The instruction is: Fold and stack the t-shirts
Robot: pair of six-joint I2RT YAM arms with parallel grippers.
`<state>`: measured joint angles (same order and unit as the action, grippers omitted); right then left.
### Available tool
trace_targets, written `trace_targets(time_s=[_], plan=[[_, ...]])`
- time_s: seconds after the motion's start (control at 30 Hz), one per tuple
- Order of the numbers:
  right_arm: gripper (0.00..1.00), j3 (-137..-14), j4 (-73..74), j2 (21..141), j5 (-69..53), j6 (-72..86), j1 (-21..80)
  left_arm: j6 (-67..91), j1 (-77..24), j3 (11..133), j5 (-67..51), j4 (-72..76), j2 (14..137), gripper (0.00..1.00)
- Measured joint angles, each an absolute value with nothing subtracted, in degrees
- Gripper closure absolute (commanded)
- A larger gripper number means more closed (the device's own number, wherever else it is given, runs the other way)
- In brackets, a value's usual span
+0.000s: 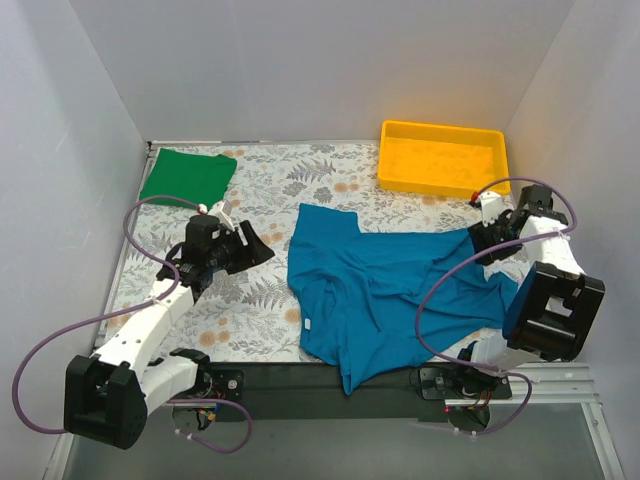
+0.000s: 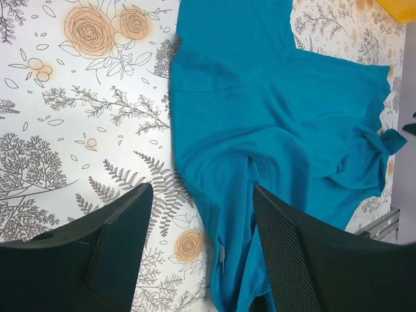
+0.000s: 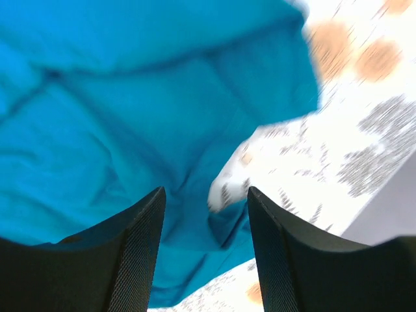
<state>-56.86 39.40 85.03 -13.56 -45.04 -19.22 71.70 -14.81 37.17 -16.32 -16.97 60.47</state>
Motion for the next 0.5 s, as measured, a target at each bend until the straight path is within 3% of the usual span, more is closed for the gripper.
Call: trace_targets(time_s=[0.3,0.5], plan=[[0.4,-76.77,39.07,102.69,-24.34,-39.77,-19.11,68.58,-14.81,37.17,-14.98,-19.51,55.2,0.37],[0.41,-80.84,39.66,112.03,-25.08,-37.76,-19.11,67.75,-14.81,37.17,-13.93,-19.86,54.39,0.37]])
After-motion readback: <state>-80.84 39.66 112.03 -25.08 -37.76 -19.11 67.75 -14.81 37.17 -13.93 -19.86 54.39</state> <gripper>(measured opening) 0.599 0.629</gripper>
